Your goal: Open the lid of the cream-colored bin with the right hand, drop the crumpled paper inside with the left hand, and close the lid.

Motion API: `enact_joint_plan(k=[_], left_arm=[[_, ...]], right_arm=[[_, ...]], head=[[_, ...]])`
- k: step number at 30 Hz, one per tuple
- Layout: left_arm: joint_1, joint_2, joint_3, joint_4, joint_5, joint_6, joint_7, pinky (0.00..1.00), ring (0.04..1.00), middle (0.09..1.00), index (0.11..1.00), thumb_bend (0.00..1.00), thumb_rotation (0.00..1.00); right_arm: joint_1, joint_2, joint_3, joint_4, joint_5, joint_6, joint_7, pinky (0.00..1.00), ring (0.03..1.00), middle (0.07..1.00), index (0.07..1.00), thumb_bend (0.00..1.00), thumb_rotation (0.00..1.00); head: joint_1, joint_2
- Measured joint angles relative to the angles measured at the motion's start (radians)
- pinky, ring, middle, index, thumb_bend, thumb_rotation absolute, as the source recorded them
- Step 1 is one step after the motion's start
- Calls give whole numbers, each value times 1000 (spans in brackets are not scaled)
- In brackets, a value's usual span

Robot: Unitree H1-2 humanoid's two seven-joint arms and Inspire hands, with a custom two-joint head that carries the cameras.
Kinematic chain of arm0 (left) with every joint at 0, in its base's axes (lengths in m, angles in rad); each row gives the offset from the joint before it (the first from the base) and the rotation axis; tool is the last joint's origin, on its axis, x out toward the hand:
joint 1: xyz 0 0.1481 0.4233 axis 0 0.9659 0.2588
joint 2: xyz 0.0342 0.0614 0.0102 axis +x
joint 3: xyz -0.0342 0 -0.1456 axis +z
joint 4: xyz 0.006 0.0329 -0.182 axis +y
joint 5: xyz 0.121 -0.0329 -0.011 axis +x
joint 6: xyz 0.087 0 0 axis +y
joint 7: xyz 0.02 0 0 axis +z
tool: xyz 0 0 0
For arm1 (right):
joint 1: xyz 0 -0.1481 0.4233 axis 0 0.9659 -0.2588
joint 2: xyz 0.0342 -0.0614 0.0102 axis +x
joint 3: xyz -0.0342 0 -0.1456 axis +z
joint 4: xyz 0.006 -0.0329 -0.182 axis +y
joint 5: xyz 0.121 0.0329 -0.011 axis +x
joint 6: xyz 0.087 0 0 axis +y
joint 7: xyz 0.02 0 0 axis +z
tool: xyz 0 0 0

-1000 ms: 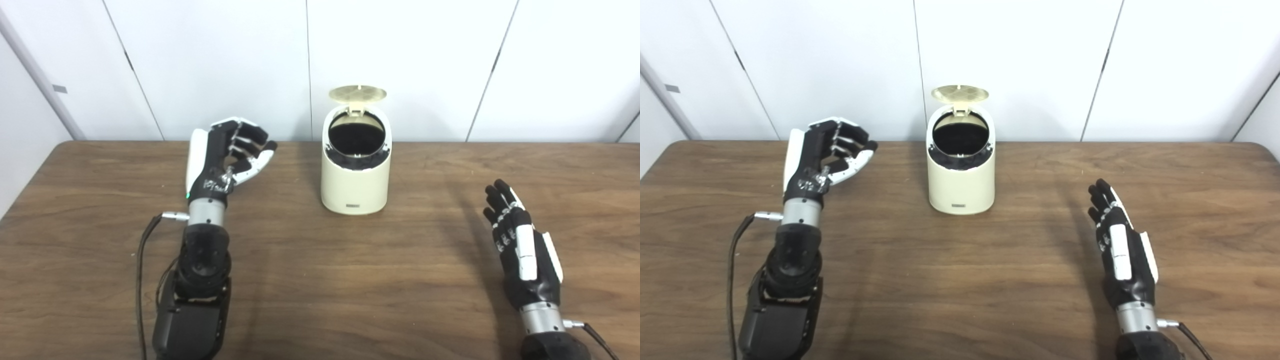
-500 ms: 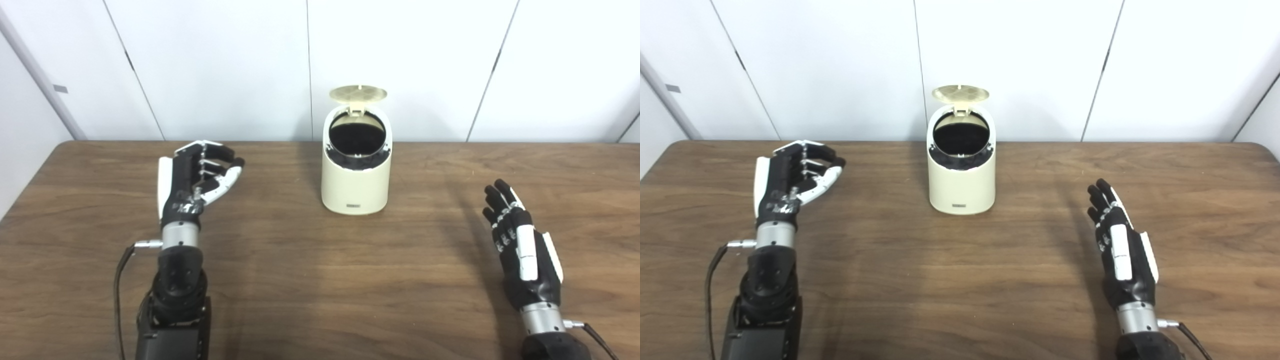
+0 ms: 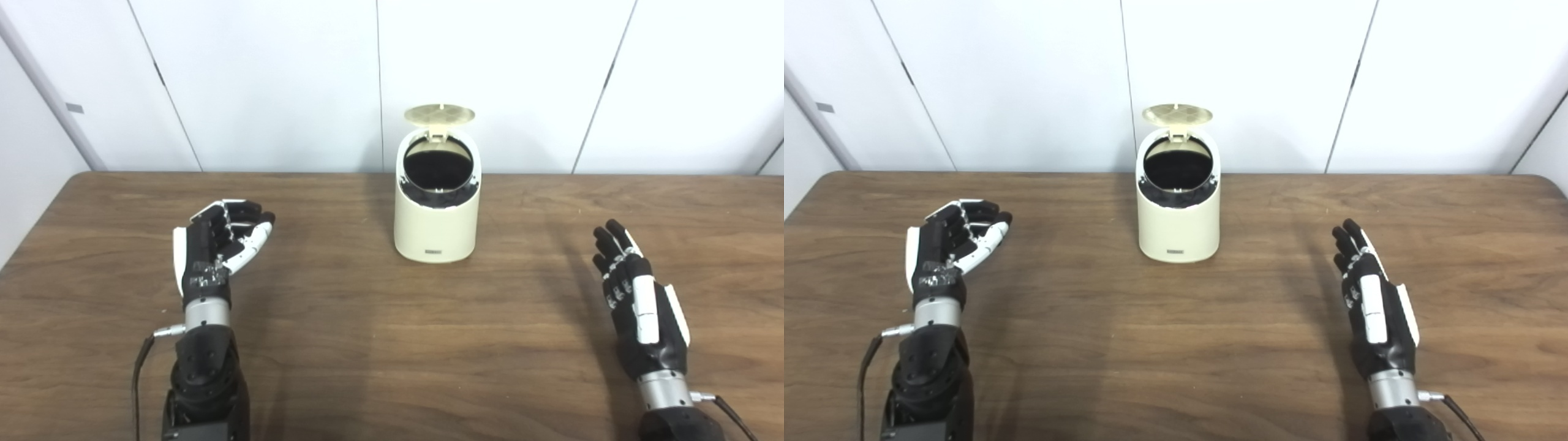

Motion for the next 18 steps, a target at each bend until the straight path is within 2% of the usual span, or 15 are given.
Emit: enact_joint_plan(k=[4,5,6,8,9,11,12,14,15,18], left_arm=[[23,0,11,20,-34,-11,0,447,429,526,476,502,0],[27,0,14,27,-41,-15,0,486,452,520,475,503,0],[31,0,16,28,-51,-16,0,573,495,514,470,501,0],[34,0,19,28,-78,-27,-5,625,510,500,476,502,0],[35,0,22,28,-105,-39,-13,604,504,502,477,502,0],[36,0,29,29,-177,-55,-38,572,626,535,475,514,0],[38,-1,31,31,-200,-66,-53,571,629,536,475,514,0],[46,-1,29,33,-238,-85,-70,660,728,701,492,513,48],[53,1,27,39,-255,-100,-89,701,774,760,632,602,98],[76,15,13,64,-284,-132,-134,795,850,849,800,617,261]], right_arm=[[0,-1,1,0,-1,0,0,967,963,911,928,533,906],[1,-1,1,0,-3,0,0,966,962,910,926,530,903],[1,-2,1,0,-3,0,0,969,964,911,926,529,897],[2,-2,0,0,-4,0,0,962,959,906,923,540,889],[2,-2,0,0,-4,0,0,964,960,907,925,537,890],[2,-2,0,0,-3,0,0,977,964,910,926,534,884],[2,-2,0,0,0,0,0,977,965,910,926,534,883],[2,-2,-1,-1,4,1,0,972,962,910,922,533,875],[2,-2,-1,-1,5,1,0,974,964,912,923,530,877],[2,-2,-1,-1,4,3,0,966,962,912,925,527,894]], head=[[0,2],[-2,3],[-2,3],[-2,3],[-2,5],[-2,5],[-2,5],[-3,8],[-3,8],[-3,8]])
